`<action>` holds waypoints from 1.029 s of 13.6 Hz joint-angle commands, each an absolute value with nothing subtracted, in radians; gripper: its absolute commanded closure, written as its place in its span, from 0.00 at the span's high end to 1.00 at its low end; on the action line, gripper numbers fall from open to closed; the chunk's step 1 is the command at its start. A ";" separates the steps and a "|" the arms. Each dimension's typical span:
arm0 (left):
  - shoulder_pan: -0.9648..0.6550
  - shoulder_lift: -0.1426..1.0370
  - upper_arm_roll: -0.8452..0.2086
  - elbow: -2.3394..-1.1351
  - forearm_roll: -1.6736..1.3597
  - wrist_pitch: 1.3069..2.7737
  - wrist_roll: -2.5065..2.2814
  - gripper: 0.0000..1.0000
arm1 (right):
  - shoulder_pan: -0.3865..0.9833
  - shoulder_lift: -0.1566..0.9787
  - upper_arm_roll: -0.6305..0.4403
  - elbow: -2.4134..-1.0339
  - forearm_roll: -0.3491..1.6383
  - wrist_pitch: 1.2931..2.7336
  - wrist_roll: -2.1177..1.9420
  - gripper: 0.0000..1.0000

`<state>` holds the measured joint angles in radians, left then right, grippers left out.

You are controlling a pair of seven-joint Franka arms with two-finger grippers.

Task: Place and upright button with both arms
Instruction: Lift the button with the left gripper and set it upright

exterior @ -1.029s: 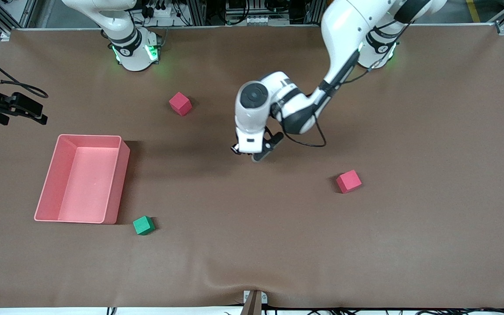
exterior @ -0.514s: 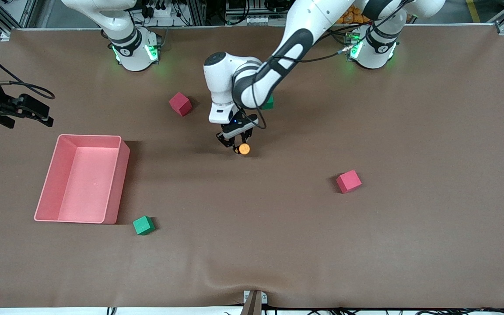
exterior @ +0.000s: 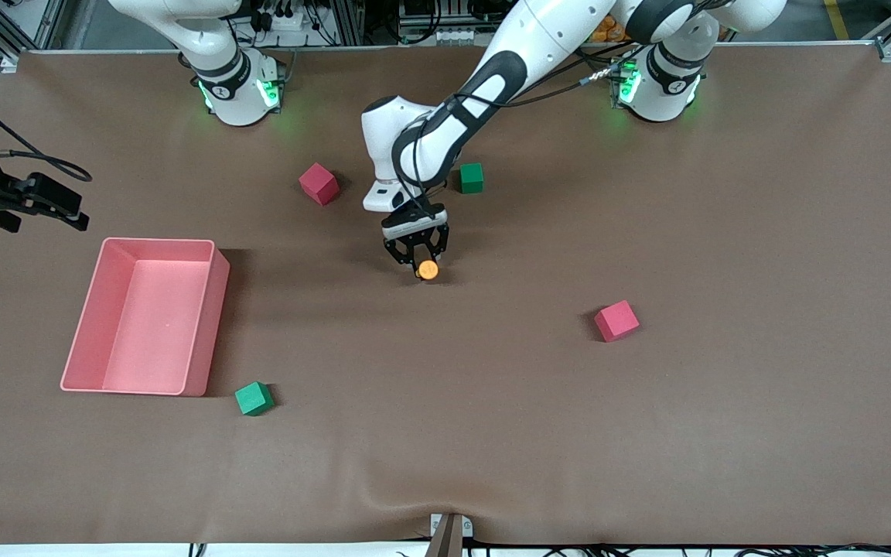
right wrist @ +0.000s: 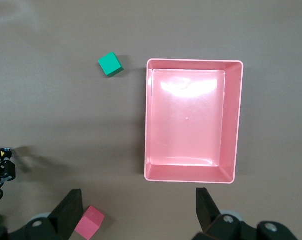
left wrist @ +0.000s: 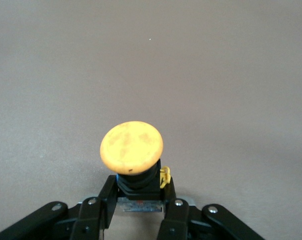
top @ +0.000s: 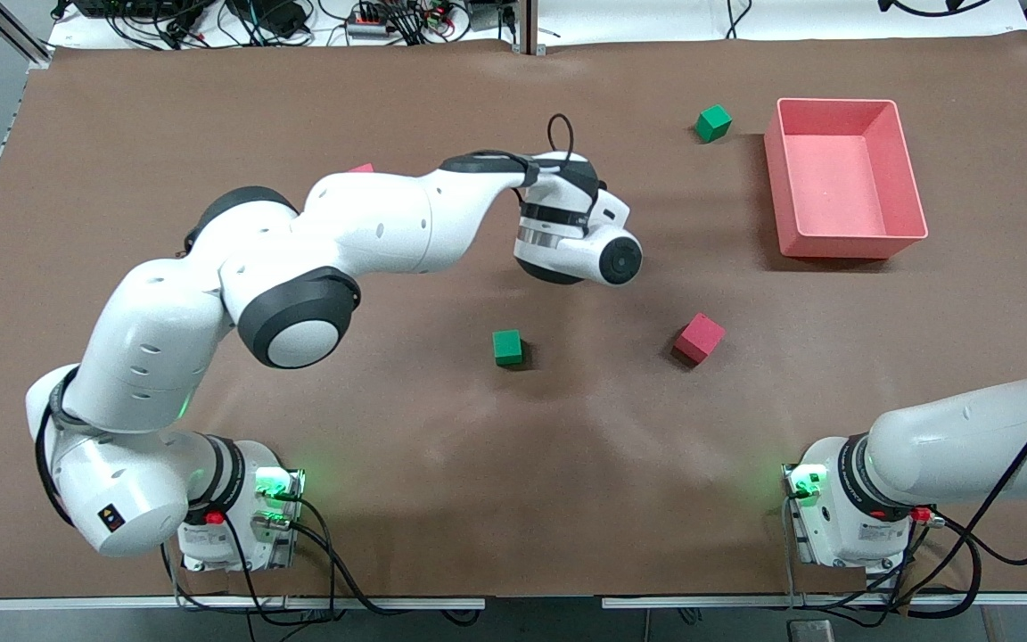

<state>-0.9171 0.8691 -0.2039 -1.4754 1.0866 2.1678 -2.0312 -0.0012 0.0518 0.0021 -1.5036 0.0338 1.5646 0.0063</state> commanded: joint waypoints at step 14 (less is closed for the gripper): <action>-0.969 0.882 -0.198 -1.451 1.066 2.088 -2.046 1.00 | -0.008 0.060 0.006 -1.491 0.029 1.562 0.017 1.00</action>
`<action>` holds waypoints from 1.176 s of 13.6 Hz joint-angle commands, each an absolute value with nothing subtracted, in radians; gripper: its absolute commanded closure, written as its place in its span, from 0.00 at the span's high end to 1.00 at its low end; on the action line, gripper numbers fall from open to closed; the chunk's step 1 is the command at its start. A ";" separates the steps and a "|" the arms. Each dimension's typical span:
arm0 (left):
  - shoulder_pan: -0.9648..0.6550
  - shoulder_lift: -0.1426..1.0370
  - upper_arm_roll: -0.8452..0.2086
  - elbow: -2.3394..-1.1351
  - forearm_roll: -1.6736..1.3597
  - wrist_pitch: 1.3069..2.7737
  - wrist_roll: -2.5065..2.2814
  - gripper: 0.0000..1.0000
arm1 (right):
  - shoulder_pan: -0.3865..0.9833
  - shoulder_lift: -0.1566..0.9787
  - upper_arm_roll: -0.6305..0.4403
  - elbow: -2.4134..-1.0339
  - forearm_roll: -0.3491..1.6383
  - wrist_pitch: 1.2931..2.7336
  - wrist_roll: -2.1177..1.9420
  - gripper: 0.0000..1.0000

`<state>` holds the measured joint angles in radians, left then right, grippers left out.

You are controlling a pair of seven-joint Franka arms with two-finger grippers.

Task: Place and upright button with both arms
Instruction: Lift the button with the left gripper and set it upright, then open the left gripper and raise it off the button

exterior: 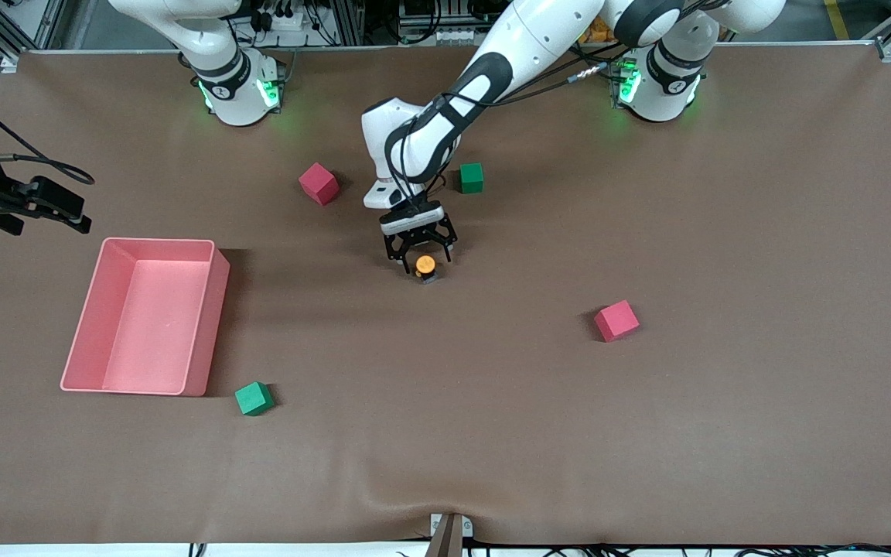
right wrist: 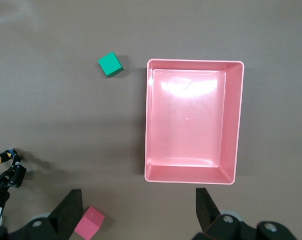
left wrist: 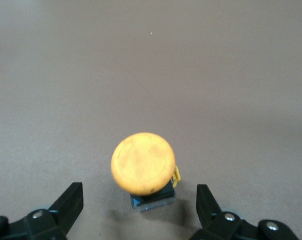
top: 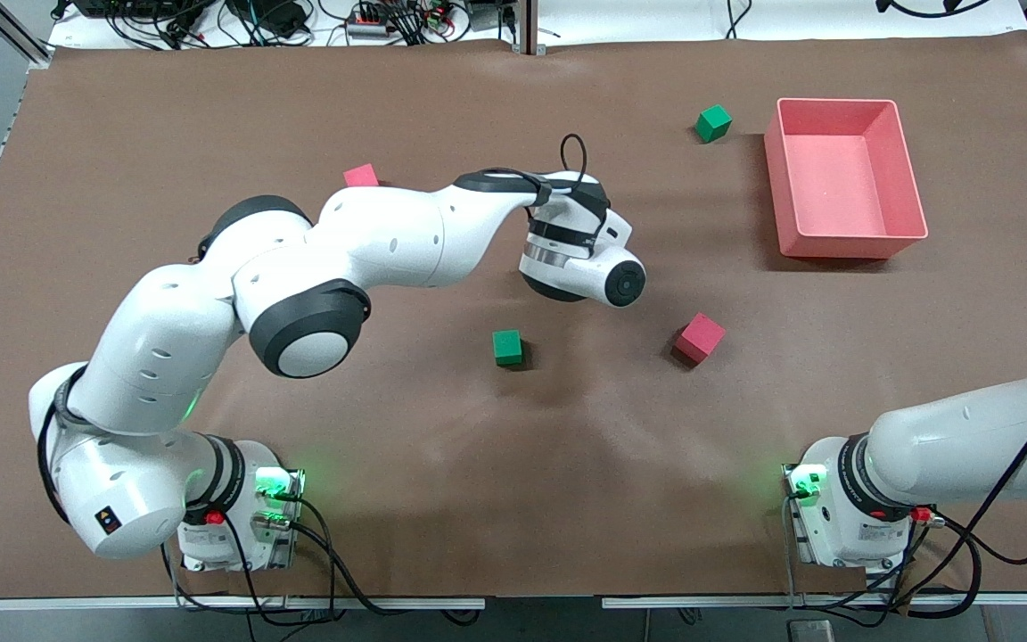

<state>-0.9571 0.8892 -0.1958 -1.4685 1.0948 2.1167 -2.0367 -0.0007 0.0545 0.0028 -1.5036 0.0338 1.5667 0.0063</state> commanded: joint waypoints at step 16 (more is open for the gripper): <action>-0.751 0.395 -0.245 -1.443 0.322 1.938 -1.694 1.00 | -0.052 0.014 0.003 -1.485 0.000 1.427 0.015 1.00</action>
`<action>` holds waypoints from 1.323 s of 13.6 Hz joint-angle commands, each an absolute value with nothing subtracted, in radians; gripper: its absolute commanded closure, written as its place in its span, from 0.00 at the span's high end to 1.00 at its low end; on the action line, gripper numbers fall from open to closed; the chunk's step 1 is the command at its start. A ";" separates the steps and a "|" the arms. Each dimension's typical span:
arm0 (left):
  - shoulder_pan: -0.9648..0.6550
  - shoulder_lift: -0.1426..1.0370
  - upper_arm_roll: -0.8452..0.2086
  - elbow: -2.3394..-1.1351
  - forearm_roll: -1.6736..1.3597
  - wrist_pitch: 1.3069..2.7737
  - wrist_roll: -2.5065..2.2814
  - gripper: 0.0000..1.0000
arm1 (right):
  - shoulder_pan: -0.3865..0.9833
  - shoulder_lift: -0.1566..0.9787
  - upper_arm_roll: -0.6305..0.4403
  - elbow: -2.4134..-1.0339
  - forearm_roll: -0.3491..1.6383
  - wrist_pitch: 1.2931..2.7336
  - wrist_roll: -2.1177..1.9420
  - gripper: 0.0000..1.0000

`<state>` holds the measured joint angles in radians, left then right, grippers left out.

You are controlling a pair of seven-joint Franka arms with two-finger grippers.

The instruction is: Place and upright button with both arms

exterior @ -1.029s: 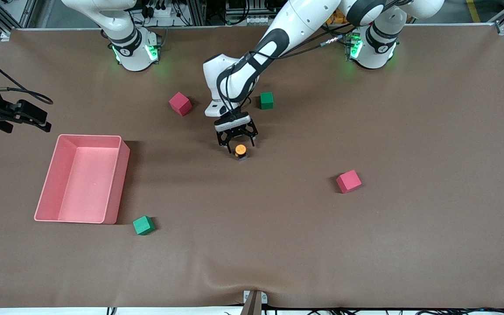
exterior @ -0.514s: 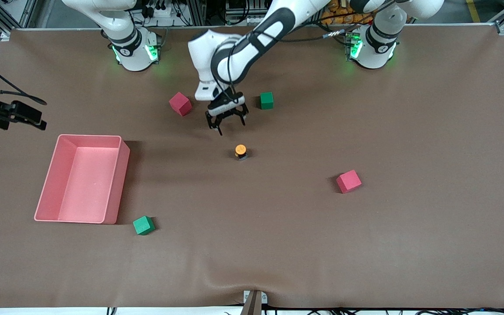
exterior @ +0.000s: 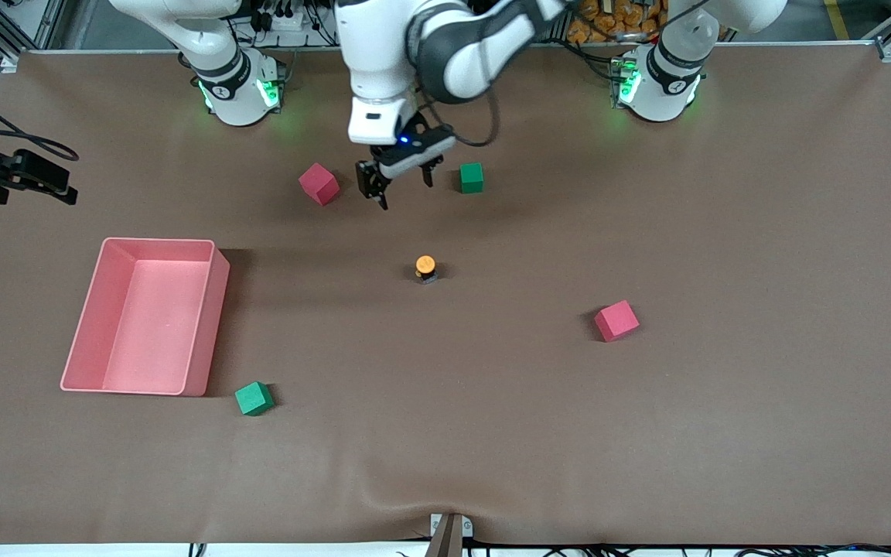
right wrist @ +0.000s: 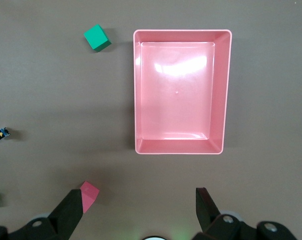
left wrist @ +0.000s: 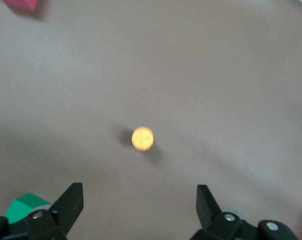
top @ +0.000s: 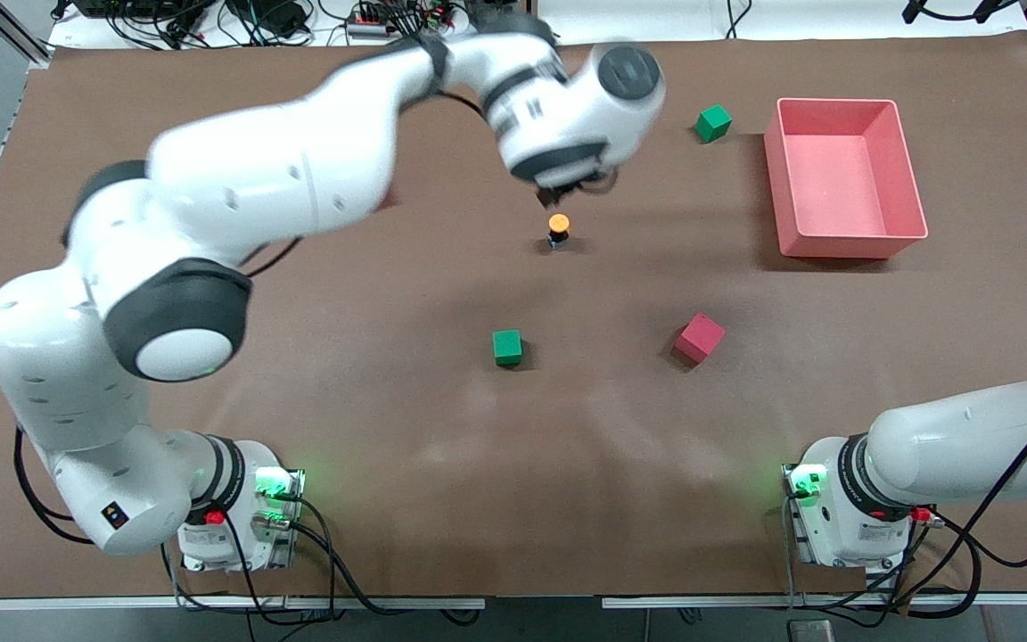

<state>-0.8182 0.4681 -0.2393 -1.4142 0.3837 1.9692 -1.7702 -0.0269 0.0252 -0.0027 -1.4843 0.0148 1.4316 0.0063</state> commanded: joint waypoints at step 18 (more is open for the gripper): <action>0.004 0.082 -0.241 -1.456 0.069 1.531 -0.527 1.00 | -0.074 0.012 0.003 -1.488 0.002 1.420 0.017 1.00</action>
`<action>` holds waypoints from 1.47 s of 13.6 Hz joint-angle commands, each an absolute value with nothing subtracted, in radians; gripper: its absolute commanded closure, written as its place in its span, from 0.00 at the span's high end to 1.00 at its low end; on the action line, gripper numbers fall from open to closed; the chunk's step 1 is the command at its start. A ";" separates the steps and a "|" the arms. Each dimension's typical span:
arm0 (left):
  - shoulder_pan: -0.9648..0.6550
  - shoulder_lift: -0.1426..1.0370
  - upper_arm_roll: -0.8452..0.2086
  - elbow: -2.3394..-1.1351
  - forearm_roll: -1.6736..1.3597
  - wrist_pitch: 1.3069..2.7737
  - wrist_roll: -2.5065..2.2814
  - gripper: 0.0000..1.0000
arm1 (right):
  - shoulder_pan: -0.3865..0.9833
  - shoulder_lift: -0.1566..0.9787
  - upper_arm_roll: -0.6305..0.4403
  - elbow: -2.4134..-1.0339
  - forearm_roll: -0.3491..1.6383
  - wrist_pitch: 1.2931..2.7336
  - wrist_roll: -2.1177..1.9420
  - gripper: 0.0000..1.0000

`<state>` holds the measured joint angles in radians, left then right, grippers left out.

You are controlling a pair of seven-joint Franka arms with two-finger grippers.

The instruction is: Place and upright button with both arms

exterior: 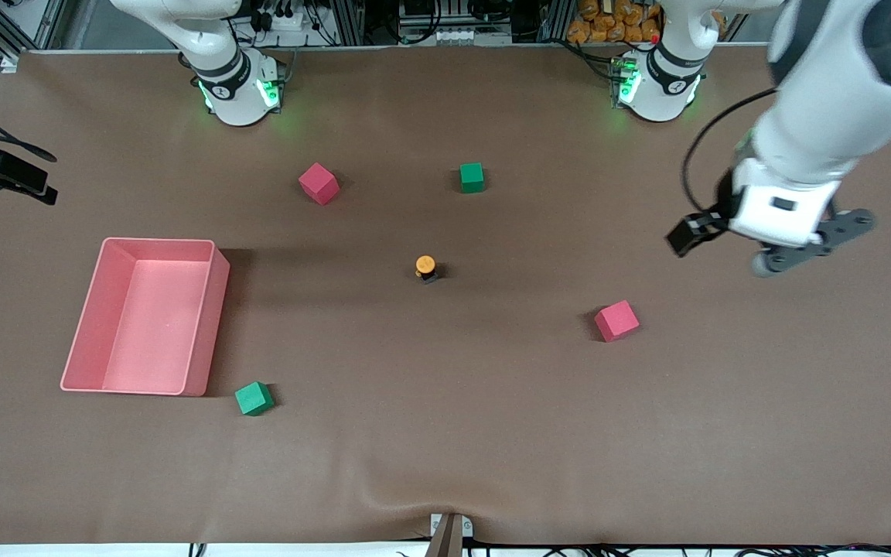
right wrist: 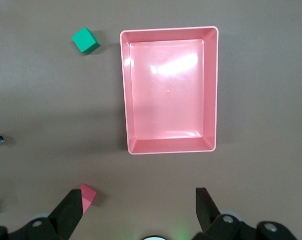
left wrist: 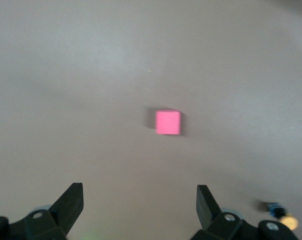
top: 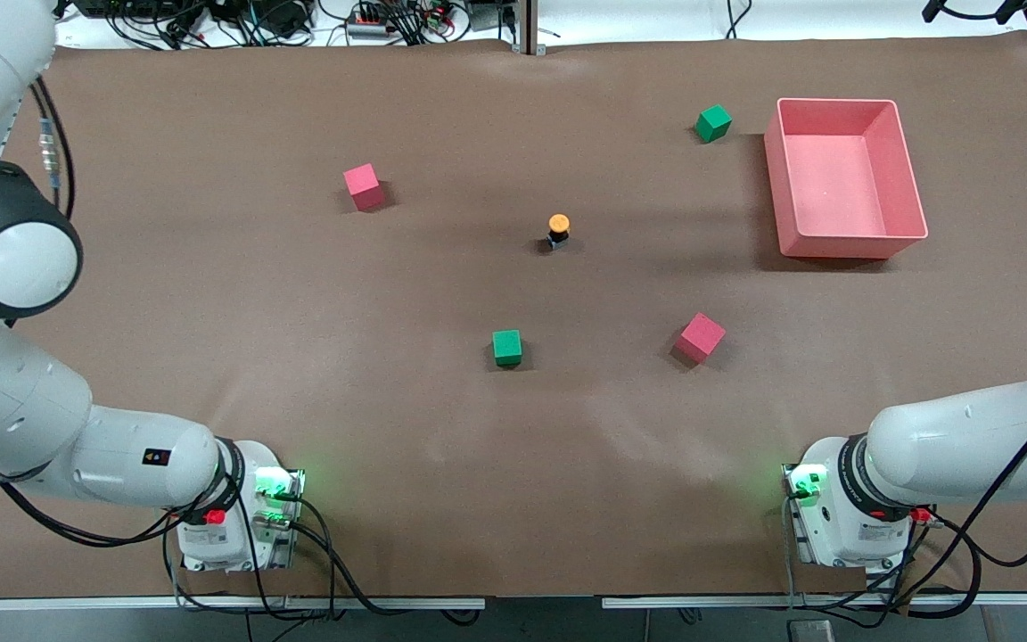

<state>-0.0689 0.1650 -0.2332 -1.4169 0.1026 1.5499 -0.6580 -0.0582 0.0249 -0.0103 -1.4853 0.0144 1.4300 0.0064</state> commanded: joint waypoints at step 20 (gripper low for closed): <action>0.012 -0.117 -0.103 -1.629 0.014 1.488 -0.026 1.00 | -0.072 0.012 0.005 -1.486 0.003 1.424 0.017 1.00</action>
